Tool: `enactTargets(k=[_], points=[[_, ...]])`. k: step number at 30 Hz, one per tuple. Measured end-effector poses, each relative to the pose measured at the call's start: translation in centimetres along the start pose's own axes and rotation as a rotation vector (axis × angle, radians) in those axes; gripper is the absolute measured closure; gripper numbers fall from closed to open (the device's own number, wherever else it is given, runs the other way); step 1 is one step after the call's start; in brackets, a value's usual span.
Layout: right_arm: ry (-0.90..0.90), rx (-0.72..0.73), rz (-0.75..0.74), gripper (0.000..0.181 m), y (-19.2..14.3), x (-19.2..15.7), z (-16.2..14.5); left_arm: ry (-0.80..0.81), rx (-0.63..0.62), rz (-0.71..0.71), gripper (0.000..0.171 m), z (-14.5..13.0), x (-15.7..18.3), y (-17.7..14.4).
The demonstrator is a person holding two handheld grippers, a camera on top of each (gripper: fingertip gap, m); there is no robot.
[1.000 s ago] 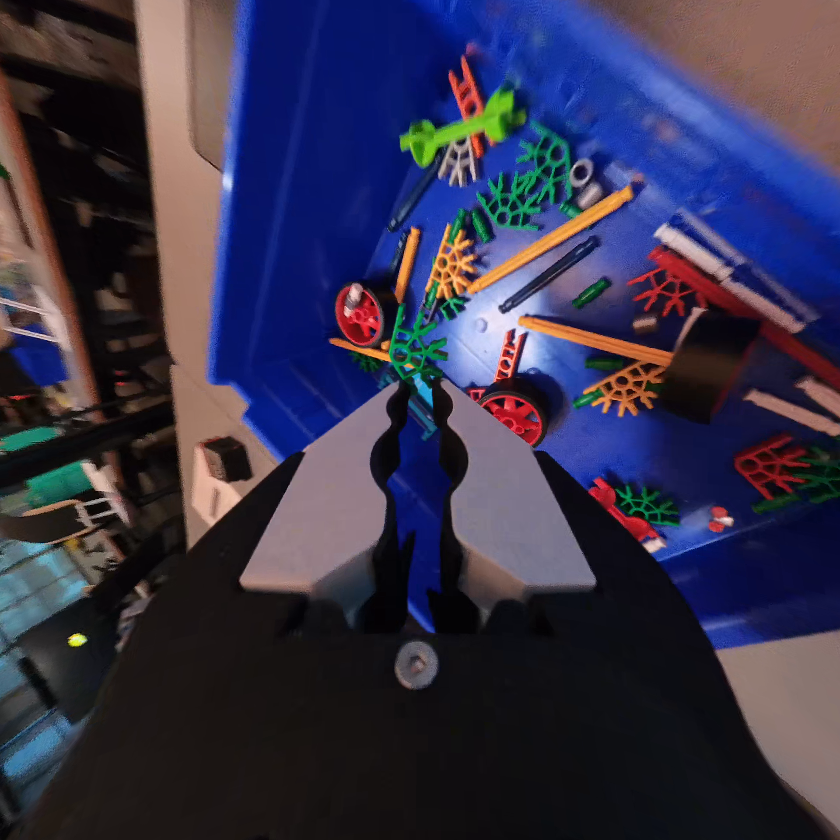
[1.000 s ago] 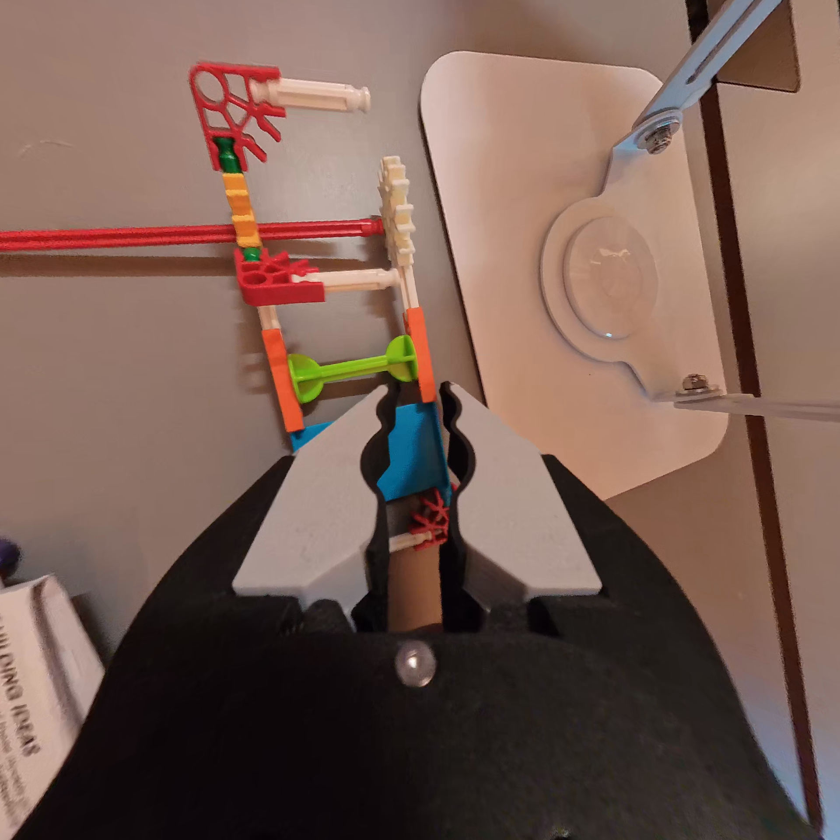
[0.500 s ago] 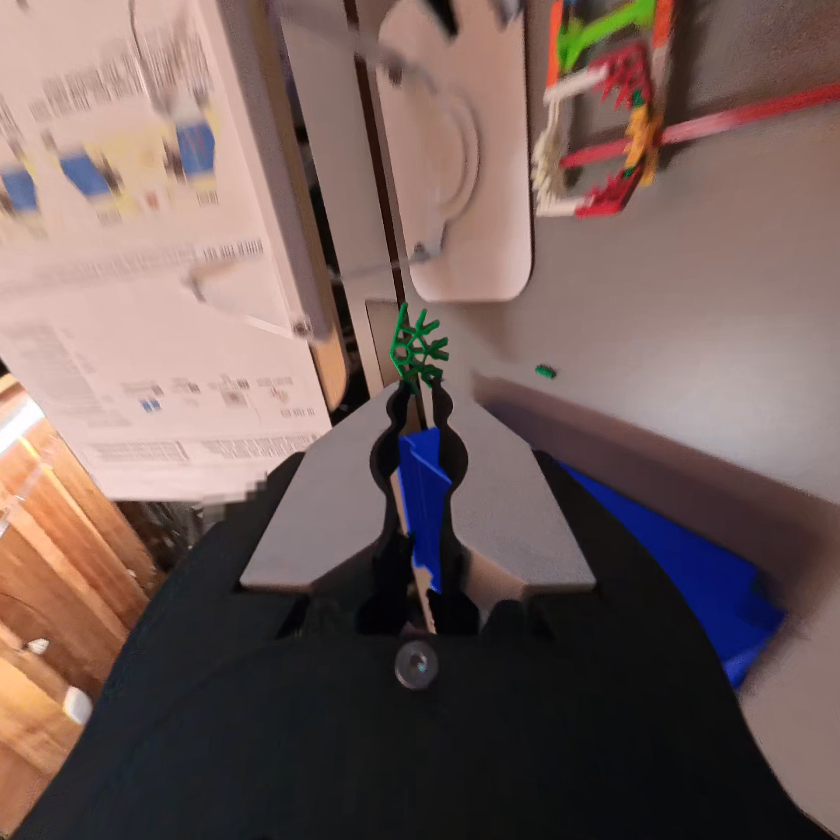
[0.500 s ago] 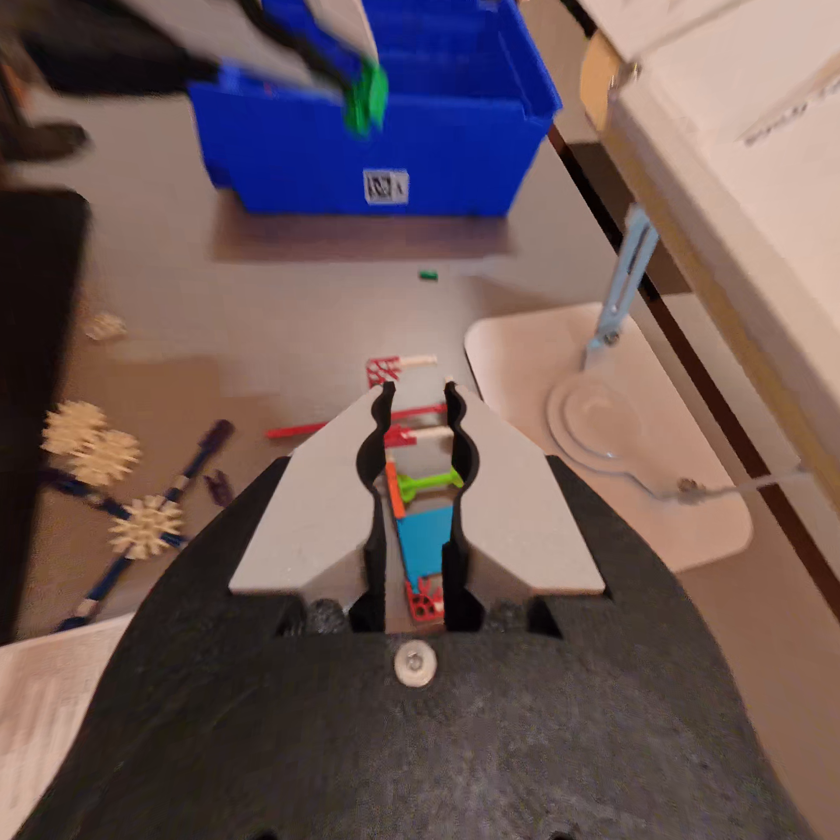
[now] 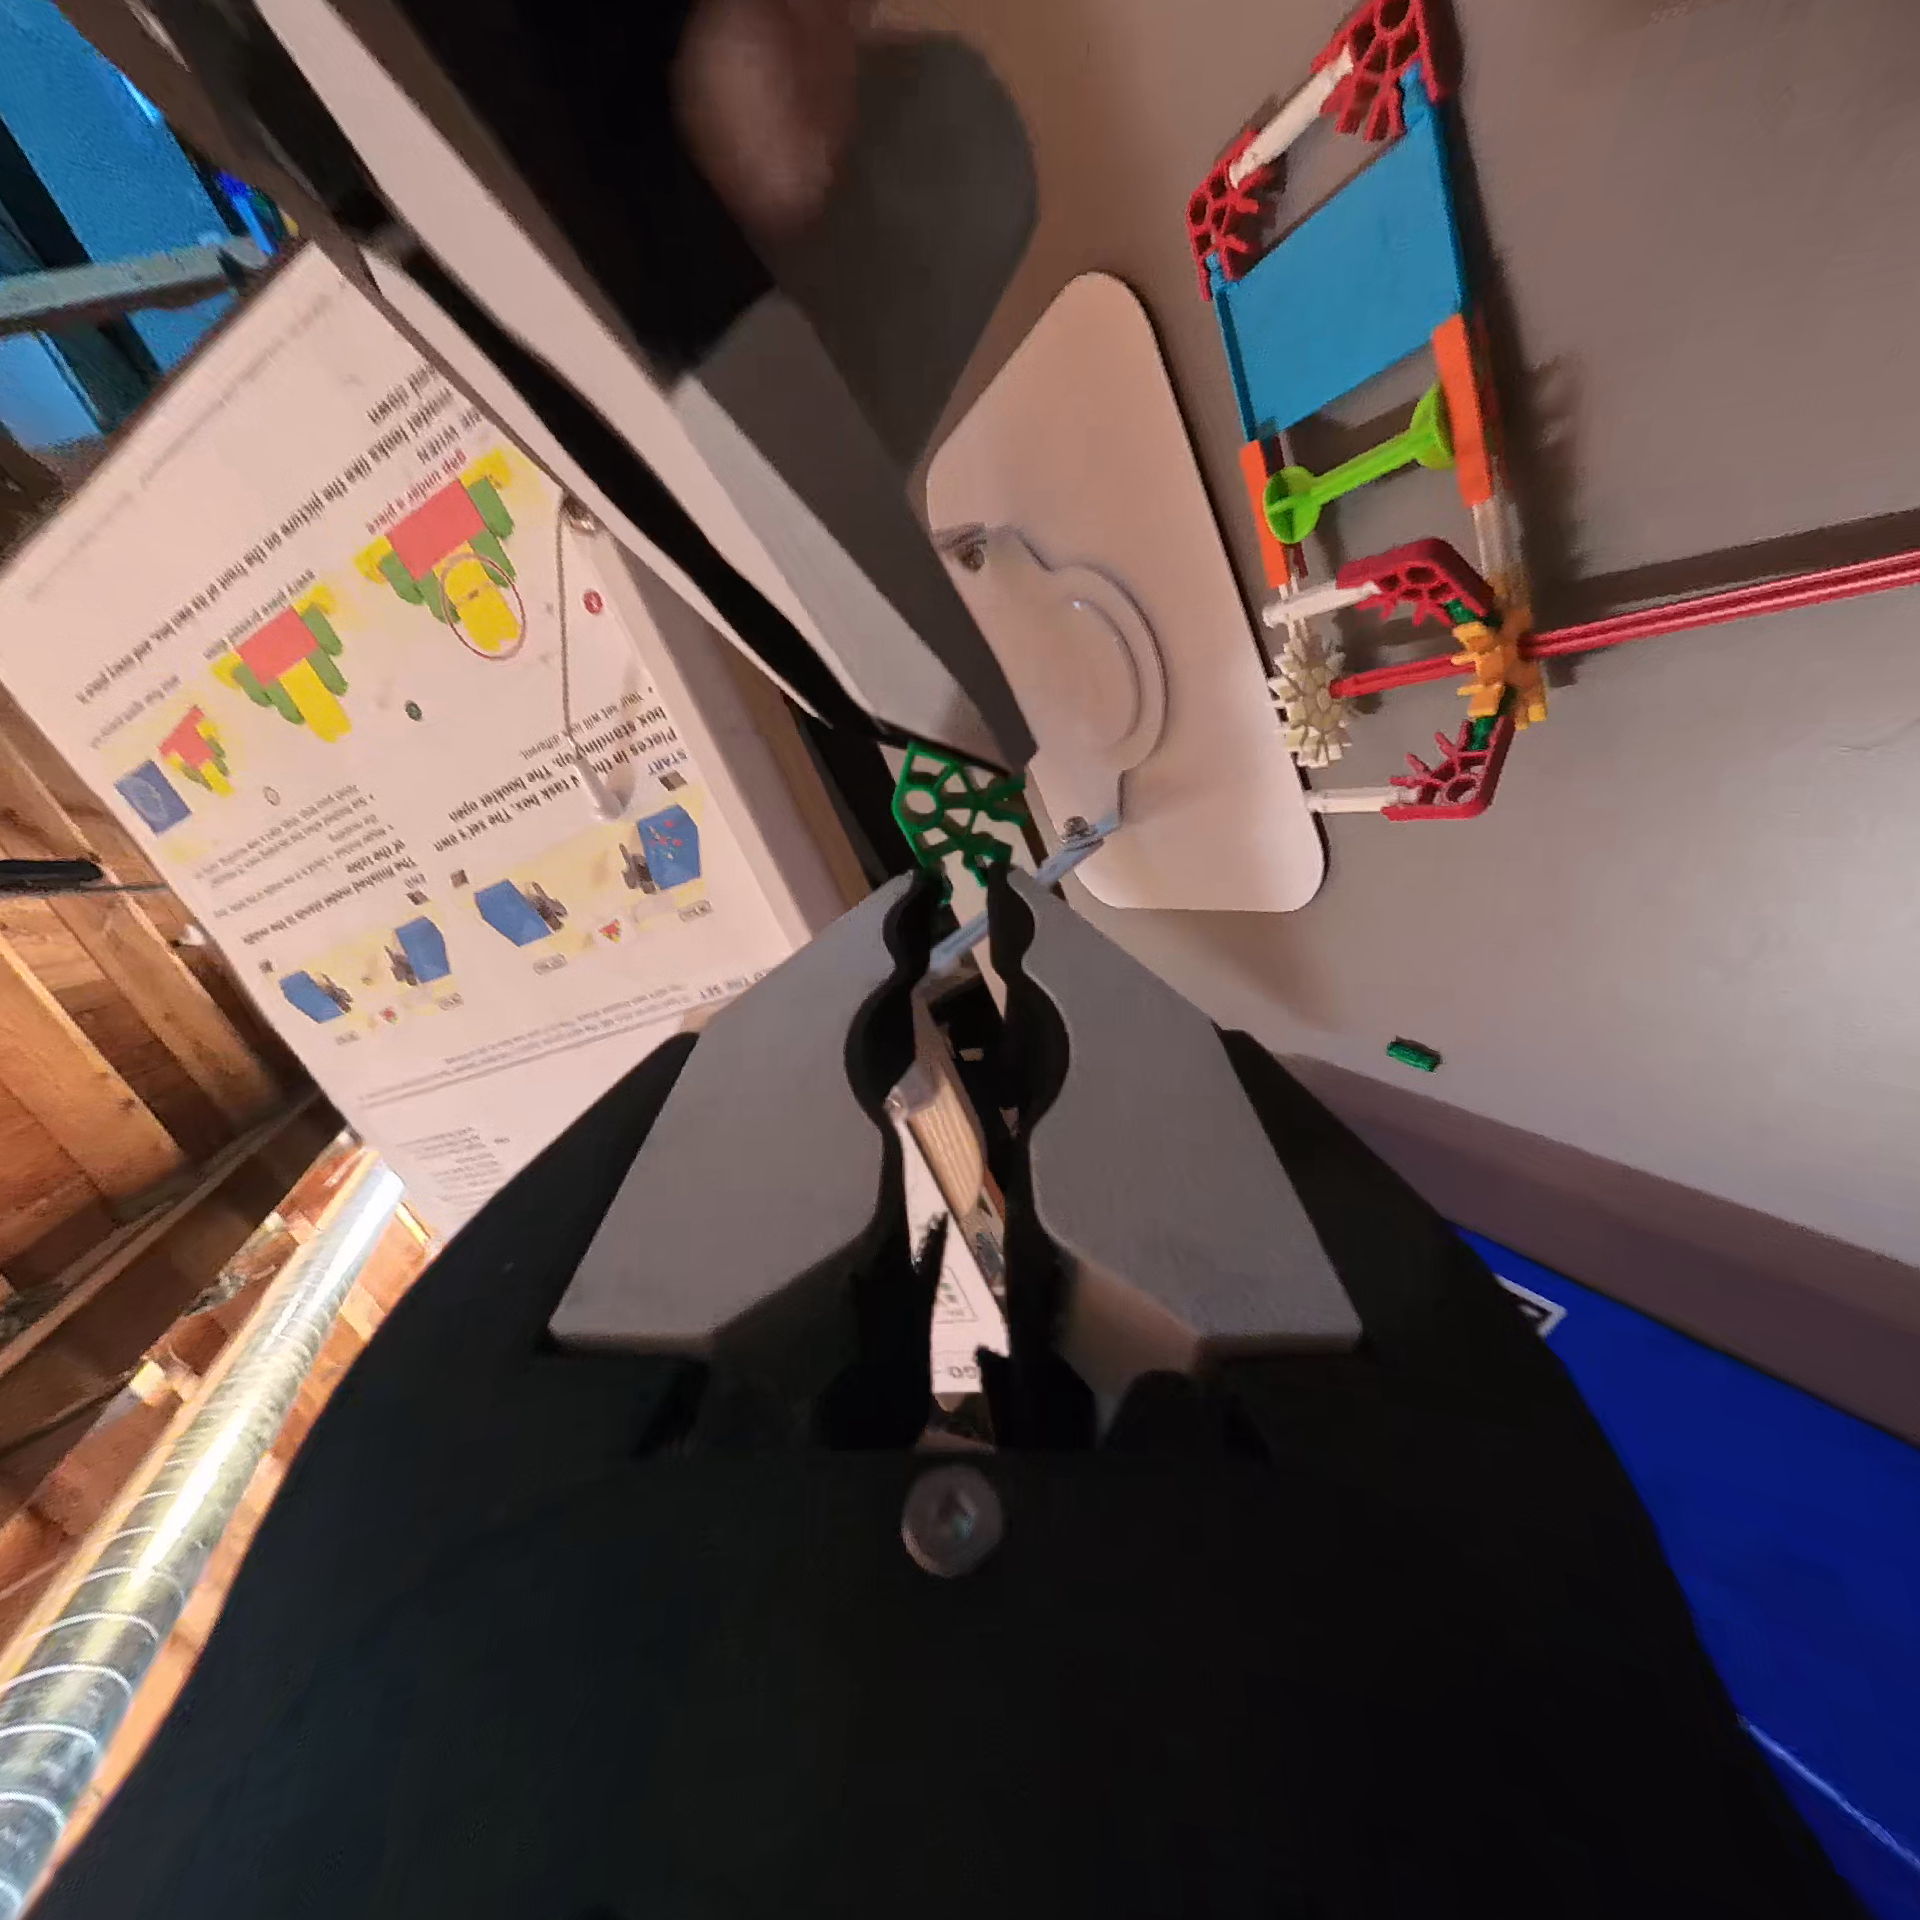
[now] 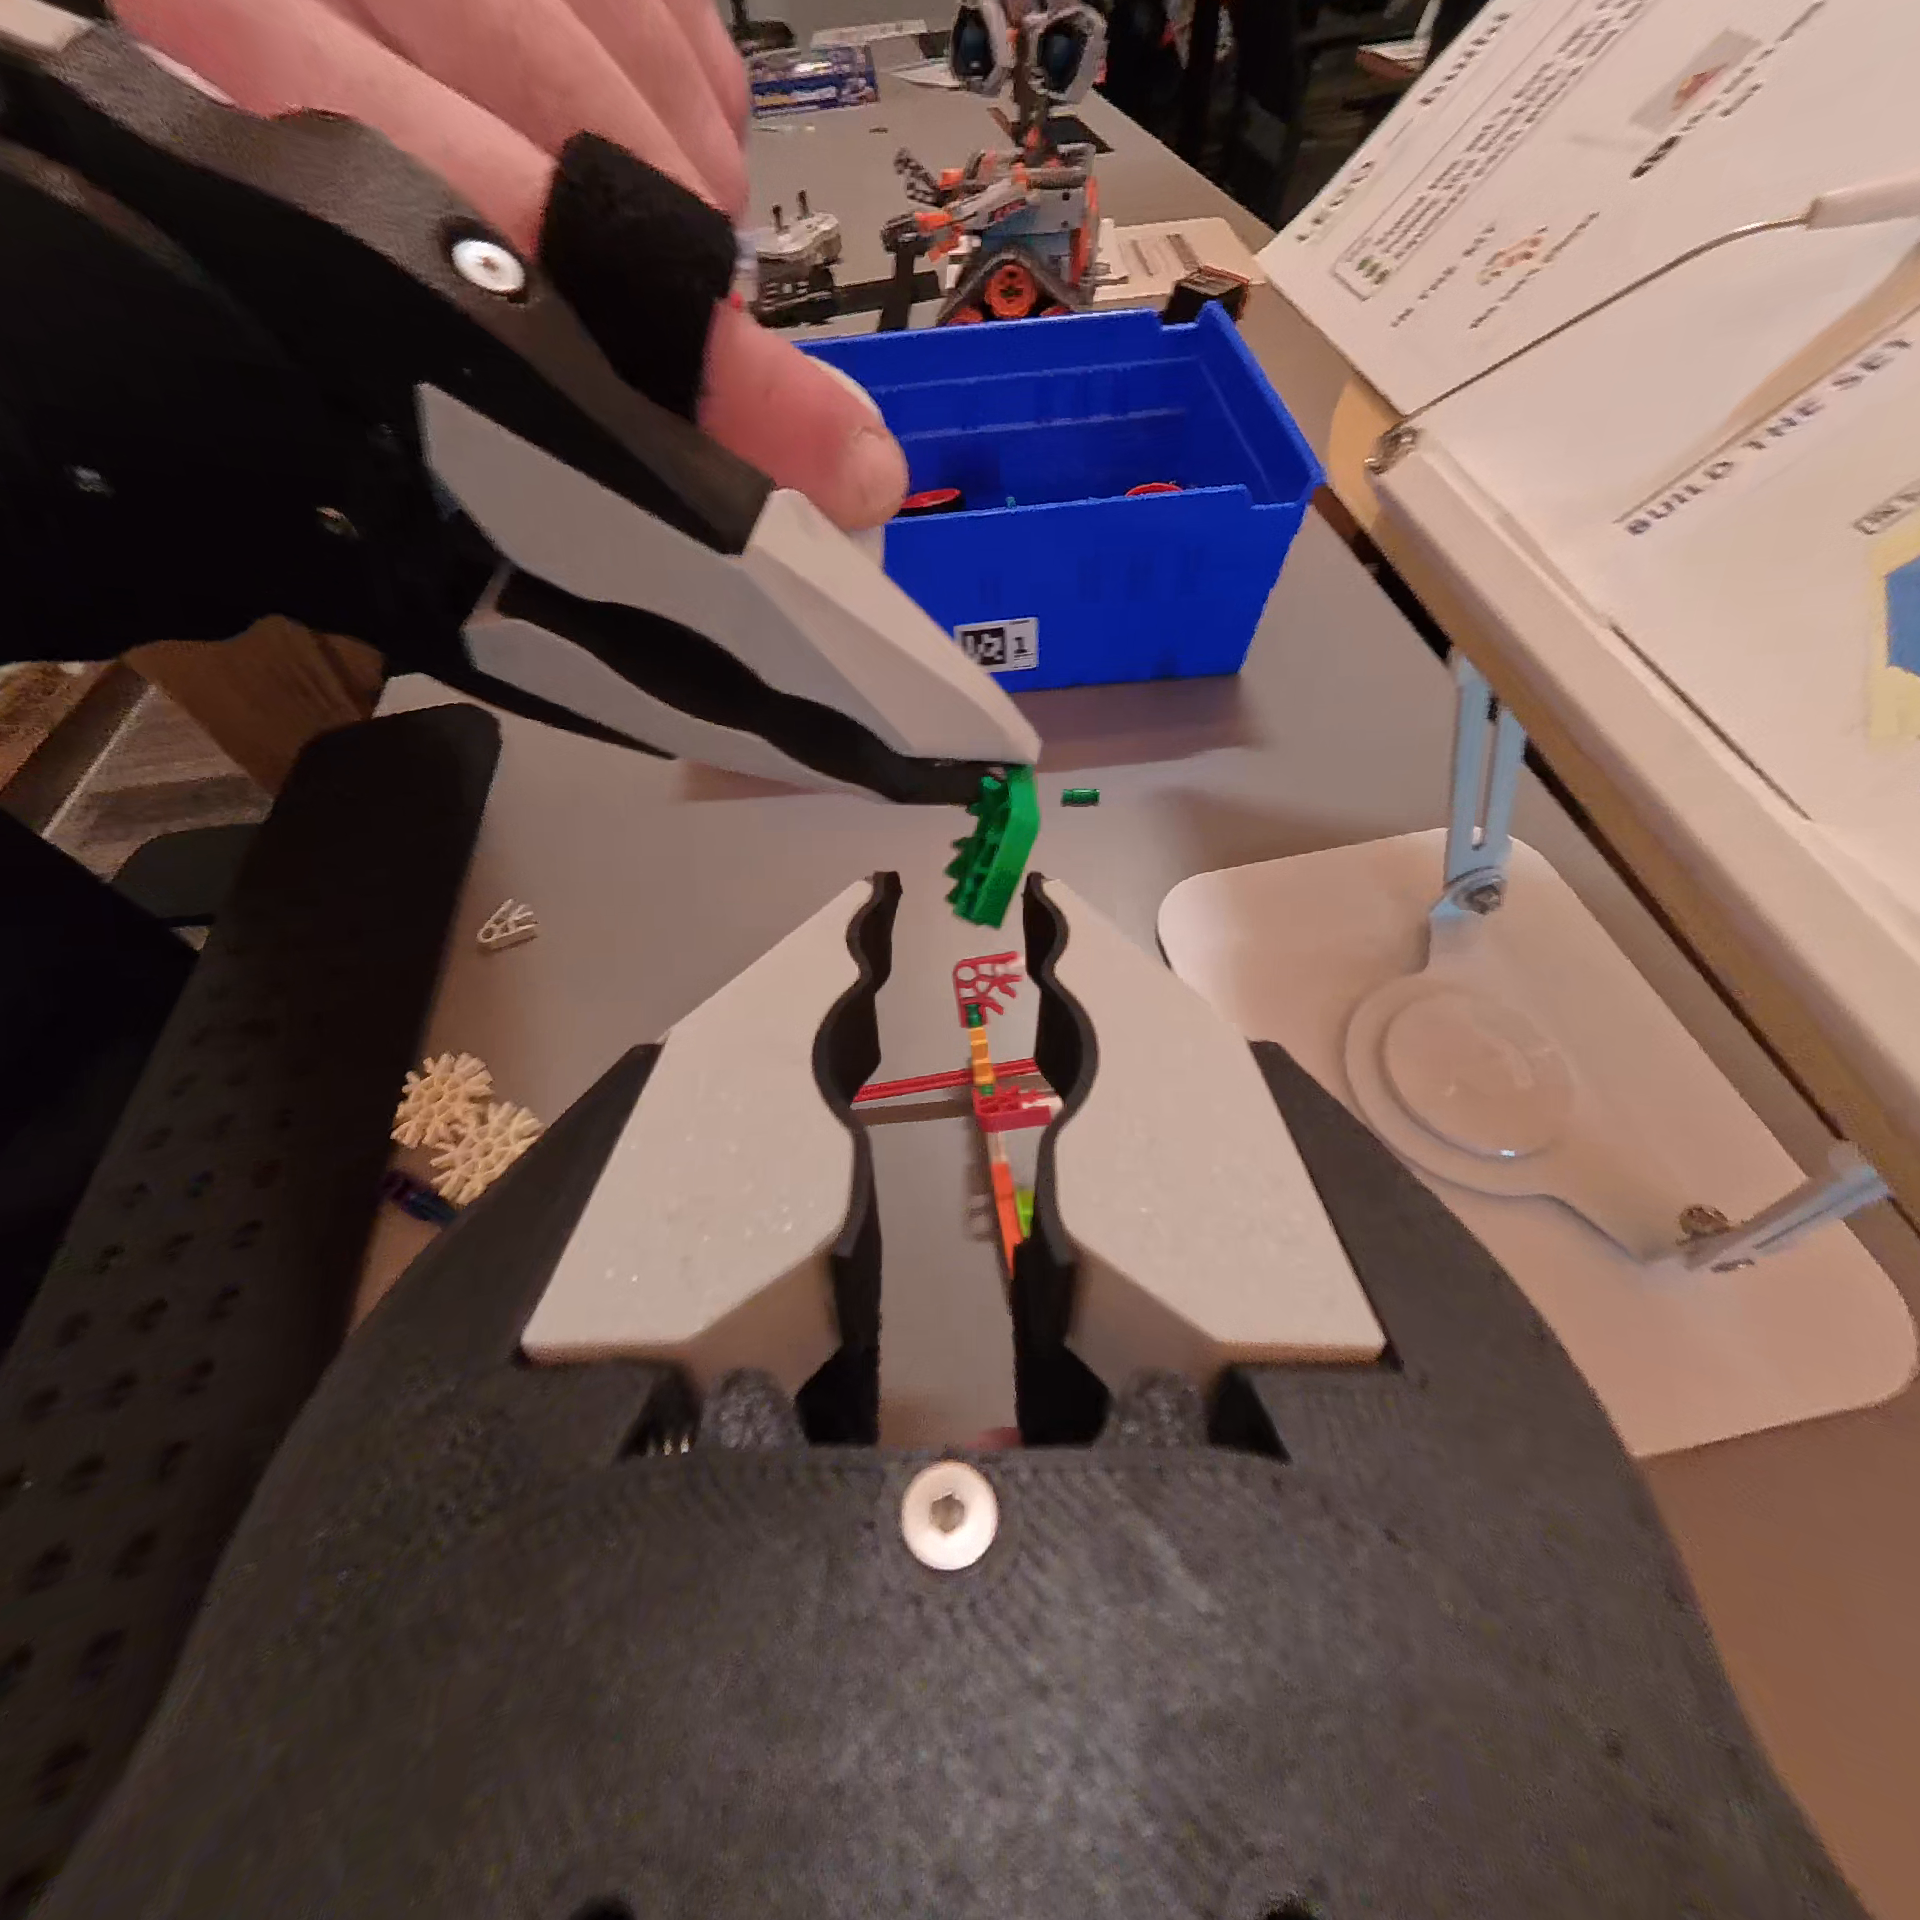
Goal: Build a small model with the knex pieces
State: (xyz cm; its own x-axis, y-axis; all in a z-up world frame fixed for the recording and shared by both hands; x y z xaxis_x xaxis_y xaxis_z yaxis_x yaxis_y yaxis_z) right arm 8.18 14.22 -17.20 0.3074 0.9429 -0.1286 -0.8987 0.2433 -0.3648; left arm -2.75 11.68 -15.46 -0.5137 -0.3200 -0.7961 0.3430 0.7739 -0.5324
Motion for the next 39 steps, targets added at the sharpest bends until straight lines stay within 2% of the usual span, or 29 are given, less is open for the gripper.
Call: enactTargets(k=[3, 5, 8, 12, 18, 25, 30, 39], points=[[0.004, 0.006, -0.008, 0.159, -0.2, 0.1, 0.1, 0.046, 0.001, 0.029, 0.164, 0.6, -1.1, -0.4], [0.002, 0.014, -0.007, 0.168, -0.4, 0.1, 0.2, 0.064, 0.008, 0.037, 0.164, 0.9, -1.7, -0.5], [0.002, 0.033, -0.018, 0.170, -0.6, 0.3, 0.4, 0.086, 0.011, 0.056, 0.164, 0.9, -2.2, -0.5], [-0.014, 0.050, -0.050, 0.176, -1.0, 0.5, 0.7, 0.050, 0.020, 0.090, 0.163, 0.7, -2.6, -0.5], [-0.044, 0.100, -0.066, 0.178, -1.8, 0.4, 1.4, -0.175, 0.041, 0.145, 0.163, 0.3, -3.3, -1.4], [-0.055, 0.094, -0.078, 0.178, -2.0, 0.5, 1.4, -0.471, 0.145, 0.188, 0.163, -1.6, -2.7, -1.0], [-0.031, 0.088, -0.088, 0.178, -1.9, 1.4, 0.8, -0.705, 0.323, 0.128, 0.155, -1.8, -2.3, 0.1], [-0.009, 0.106, -0.071, 0.178, -1.7, 2.2, 0.1, -0.984, 0.590, -0.043, 0.149, -2.4, -1.6, 2.6]])
Point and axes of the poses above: each gripper's, where its closed fingertips meet, y out along the fingers, z out of its top, x = y × z across the jaws, the point moved 8 cm from there along -y, back along the fingers, and after that the axes turned 4 degrees about y, right-handed, at the moved point
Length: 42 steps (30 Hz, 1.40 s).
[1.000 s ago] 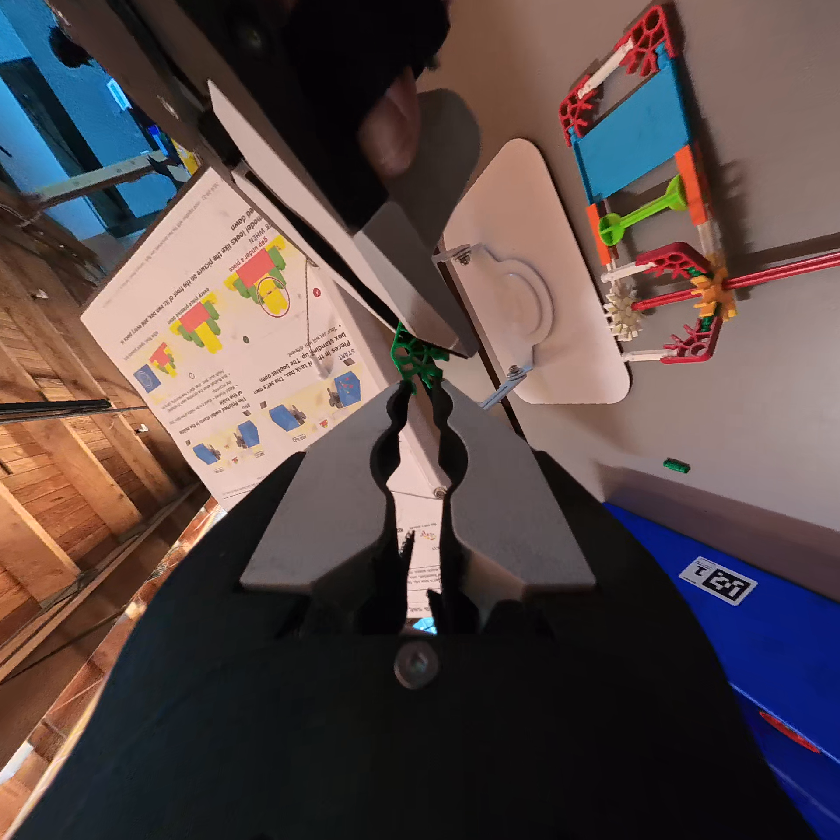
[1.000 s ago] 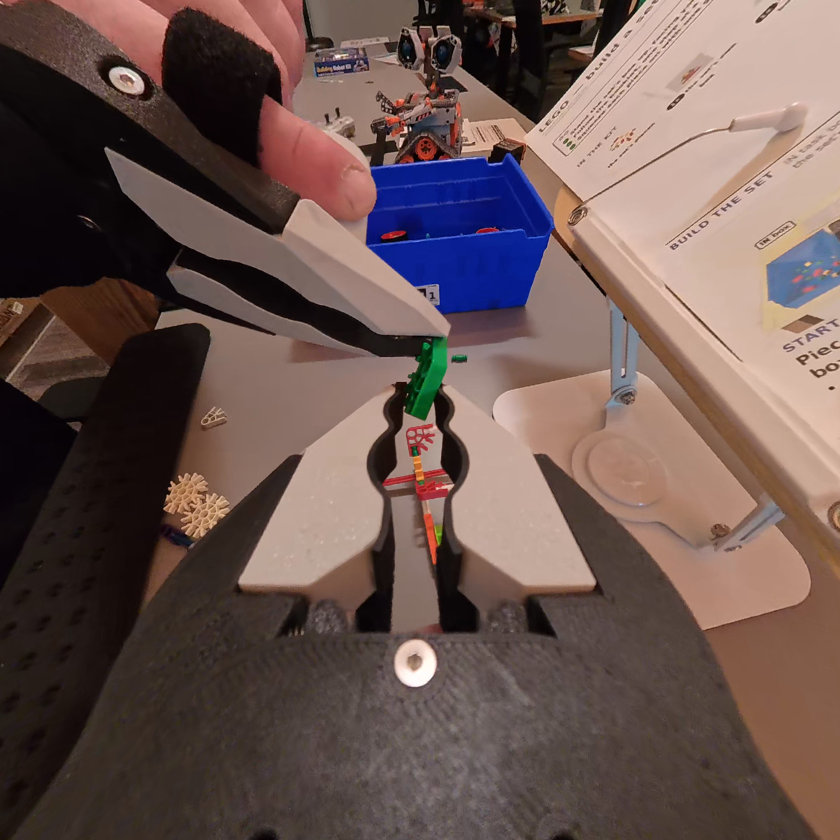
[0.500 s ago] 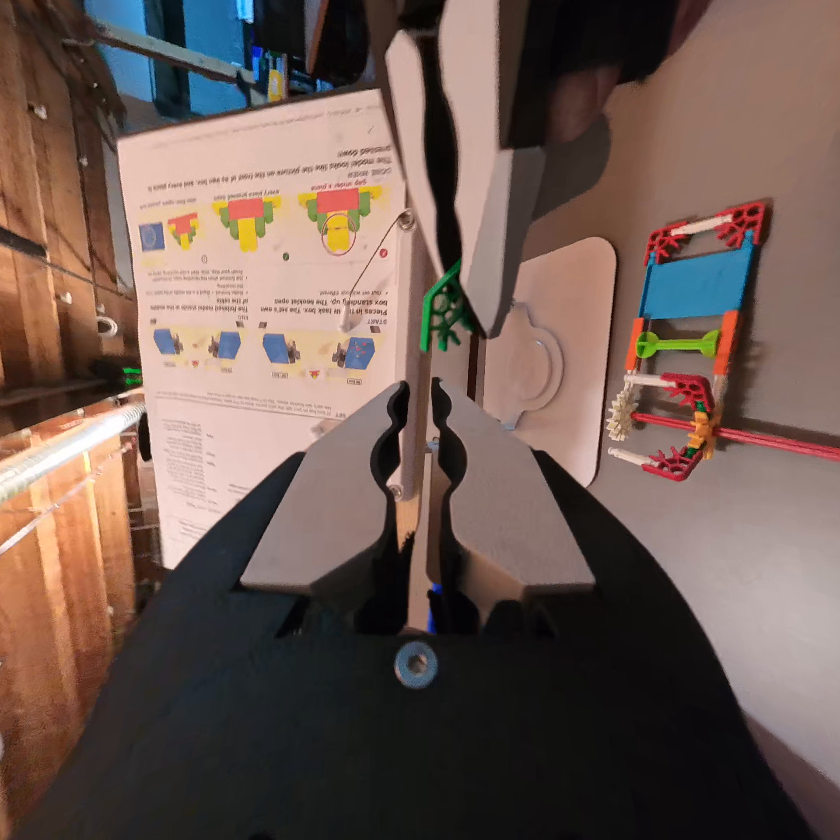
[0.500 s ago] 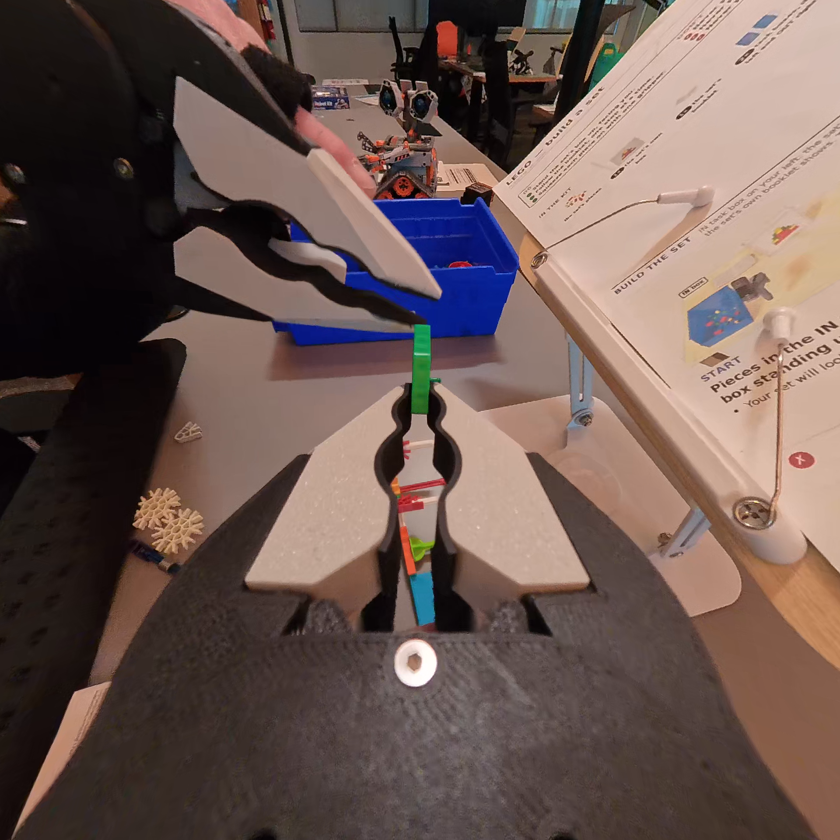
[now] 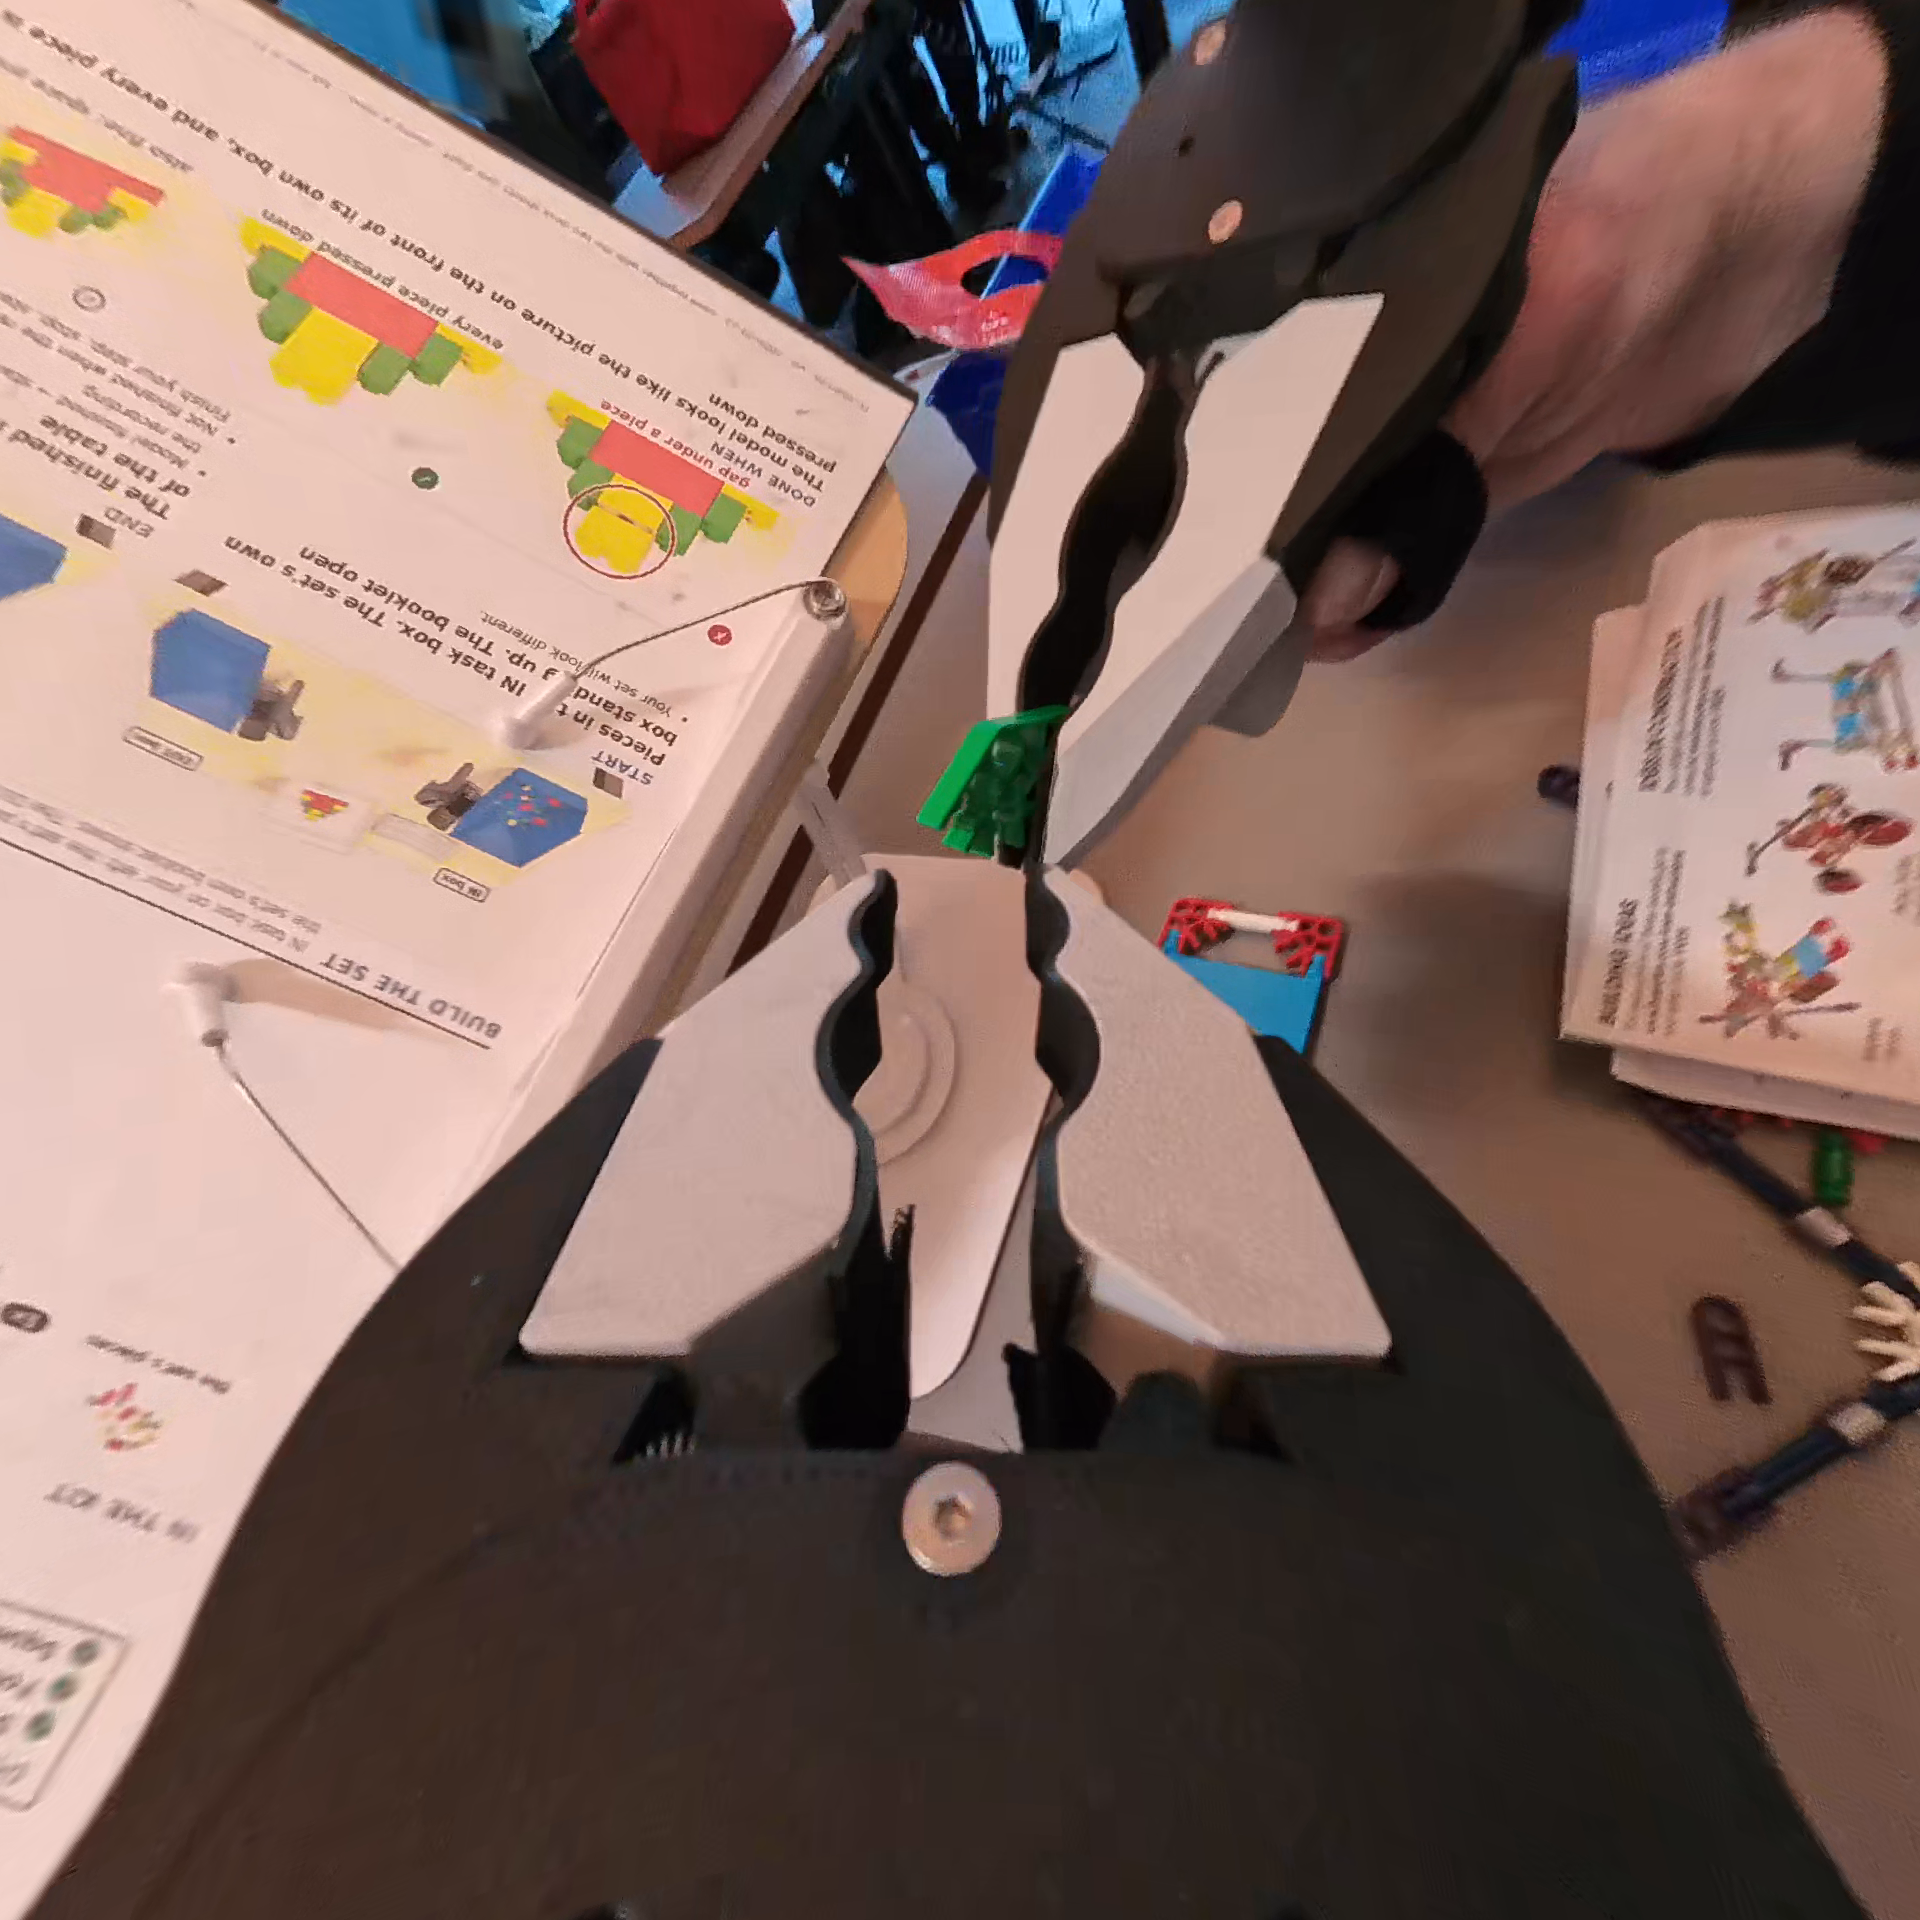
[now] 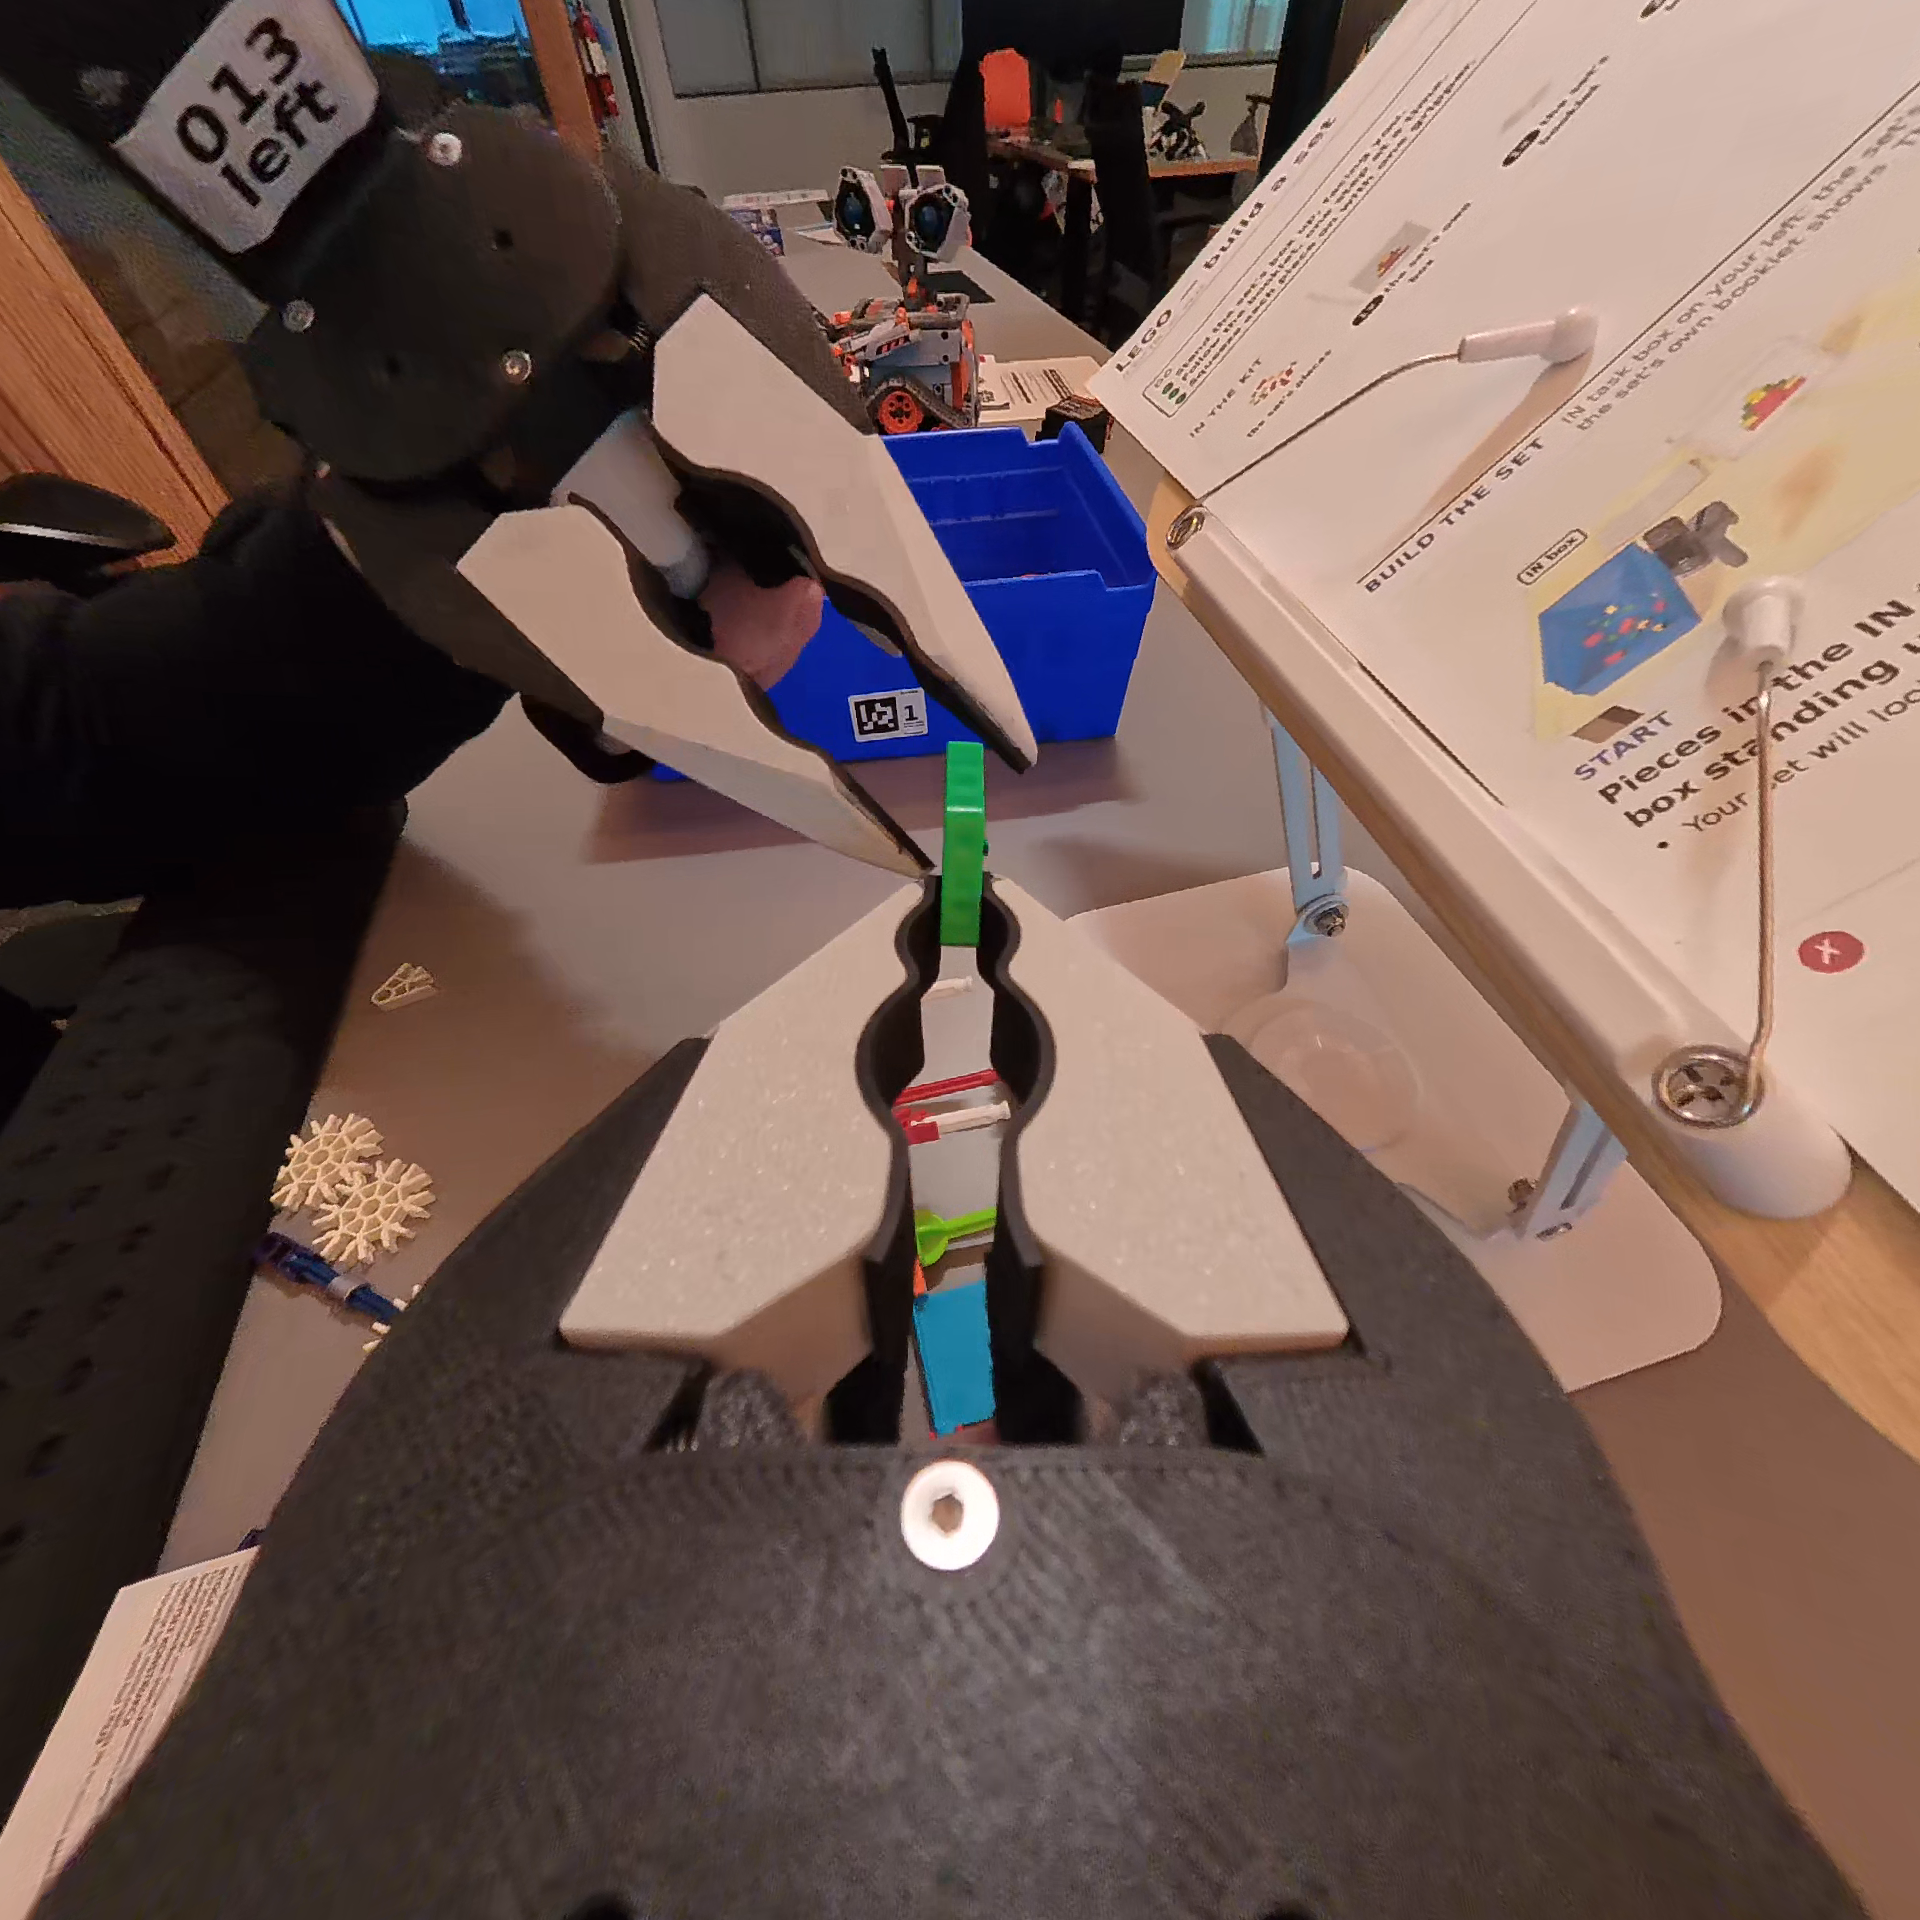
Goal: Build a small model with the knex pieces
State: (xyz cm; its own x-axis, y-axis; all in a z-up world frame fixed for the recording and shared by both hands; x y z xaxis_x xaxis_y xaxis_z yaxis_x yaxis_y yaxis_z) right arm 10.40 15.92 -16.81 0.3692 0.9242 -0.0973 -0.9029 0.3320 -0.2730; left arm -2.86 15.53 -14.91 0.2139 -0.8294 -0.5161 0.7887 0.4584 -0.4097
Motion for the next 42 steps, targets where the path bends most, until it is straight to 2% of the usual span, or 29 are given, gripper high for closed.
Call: enactTargets(k=[6, 9, 13, 23, 27, 31, 42], points=[[-0.002, 0.027, 0.018, 0.178, 0.0, 0.1, -0.1, -0.111, 0.051, -0.048, 0.151, -0.7, -0.4, 0.4], [0.007, 0.044, 0.045, 0.178, -0.2, 0.0, 0.0, -0.194, 0.133, -0.117, 0.156, -0.6, -0.5, 0.1], [0.005, 0.029, 0.085, 0.178, -0.1, -0.3, -0.2, -0.260, 0.240, -0.195, 0.154, -0.2, -0.5, -0.2], [-0.016, 0.002, 0.102, 0.175, 0.1, -0.8, -0.3, -0.242, 0.280, -0.252, 0.166, -0.1, 0.2, -0.1], [-0.020, 0.010, 0.073, 0.163, -0.3, -0.5, 0.0, -0.227, 0.260, -0.225, 0.168, -0.1, 0.0, 0.0], [-0.075, 0.006, 0.020, 0.161, -0.8, -0.4, 0.5, -0.175, 0.193, -0.208, 0.168, -0.6, 0.1, 0.1], [-0.216, -0.110, -0.059, 0.173, 0.1, -1.1, -0.2, -0.038, 0.094, -0.178, 0.168, -0.8, 0.9, 0.2]])
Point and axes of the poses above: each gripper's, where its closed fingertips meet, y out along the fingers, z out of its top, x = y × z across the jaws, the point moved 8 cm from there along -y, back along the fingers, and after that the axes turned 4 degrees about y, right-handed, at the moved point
